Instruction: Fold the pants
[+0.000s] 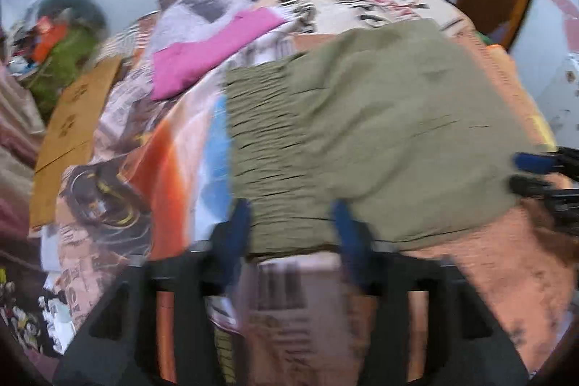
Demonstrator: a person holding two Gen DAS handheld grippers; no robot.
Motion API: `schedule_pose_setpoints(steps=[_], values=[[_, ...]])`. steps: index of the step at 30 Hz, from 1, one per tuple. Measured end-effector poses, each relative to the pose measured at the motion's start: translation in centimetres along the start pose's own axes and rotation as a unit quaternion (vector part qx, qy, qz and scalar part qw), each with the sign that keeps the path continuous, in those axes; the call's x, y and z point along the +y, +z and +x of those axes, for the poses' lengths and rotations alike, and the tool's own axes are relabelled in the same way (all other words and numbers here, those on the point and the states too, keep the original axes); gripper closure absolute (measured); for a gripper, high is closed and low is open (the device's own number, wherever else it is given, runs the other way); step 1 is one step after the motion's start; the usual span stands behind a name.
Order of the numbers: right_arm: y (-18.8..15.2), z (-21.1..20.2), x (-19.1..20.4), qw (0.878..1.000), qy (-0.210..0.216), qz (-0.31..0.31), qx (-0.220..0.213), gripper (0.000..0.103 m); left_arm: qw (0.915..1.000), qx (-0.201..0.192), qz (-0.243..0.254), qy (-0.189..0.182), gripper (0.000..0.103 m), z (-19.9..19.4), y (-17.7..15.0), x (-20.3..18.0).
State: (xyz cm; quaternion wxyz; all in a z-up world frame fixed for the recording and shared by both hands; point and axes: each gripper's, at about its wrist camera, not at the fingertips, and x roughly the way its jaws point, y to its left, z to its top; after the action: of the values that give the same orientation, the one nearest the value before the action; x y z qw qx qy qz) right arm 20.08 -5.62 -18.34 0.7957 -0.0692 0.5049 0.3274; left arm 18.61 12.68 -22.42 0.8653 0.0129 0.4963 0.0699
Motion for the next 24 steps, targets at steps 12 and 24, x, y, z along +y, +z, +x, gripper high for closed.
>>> schedule_pose_setpoints(steps=[12,24], values=[[-3.9,-2.9,-7.3,0.994,-0.020,0.104,0.002,0.063,0.9981,-0.003,-0.051,-0.035,0.033,0.5,-1.4,1.3],[-2.8,-3.8,-5.8,0.995,-0.057,0.076,-0.008,0.060,0.9996,-0.012,-0.022,-0.013,0.034,-1.8,0.6,1.0]])
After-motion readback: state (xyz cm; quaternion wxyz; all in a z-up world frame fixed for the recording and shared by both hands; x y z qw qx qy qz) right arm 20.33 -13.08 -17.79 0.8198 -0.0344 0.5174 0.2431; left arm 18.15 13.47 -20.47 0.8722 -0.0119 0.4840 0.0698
